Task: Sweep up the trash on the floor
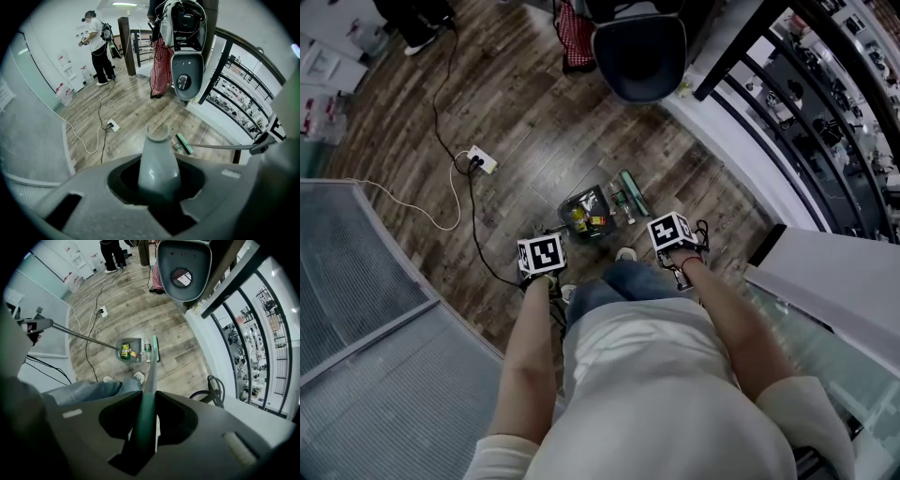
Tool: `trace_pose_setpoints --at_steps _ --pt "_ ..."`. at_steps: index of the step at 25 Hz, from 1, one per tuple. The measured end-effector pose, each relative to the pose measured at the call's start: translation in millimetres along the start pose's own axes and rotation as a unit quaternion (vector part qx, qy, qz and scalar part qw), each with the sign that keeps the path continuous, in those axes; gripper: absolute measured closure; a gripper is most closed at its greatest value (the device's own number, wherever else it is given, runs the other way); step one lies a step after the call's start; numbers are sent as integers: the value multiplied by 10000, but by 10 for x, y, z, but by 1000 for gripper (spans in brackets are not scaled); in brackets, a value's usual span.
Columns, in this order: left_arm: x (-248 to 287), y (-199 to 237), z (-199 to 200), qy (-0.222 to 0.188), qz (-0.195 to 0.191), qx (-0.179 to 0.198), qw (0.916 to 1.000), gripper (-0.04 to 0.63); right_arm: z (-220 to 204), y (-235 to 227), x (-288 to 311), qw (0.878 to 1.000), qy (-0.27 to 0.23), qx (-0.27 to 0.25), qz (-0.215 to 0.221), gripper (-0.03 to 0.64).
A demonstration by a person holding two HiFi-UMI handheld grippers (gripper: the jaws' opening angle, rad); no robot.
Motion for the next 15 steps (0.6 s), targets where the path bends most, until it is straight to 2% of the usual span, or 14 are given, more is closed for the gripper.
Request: trace_pose_setpoints --at_steps 6,12,15 --pt "-18 9 -17 -5 -14 -6 10000 500 -134 217 8 9997 37 -222 5 519" --pt "-14 28 -35 -3 -22 -6 10000 499 -184 362 5 9990 133 98 426 520" --pt "-26 51 -41 -15 -30 -3 10000 499 -212 436 -19 9988 163 41 466 520"
Point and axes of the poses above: the fingertips, and each gripper's own axes: x forward along the fingers, y to its left, z out of its top, the point moved 9 cm from there along -x, backward along the fingers, and after that the axes turned 10 degrees about x, right-handed, at the moved point
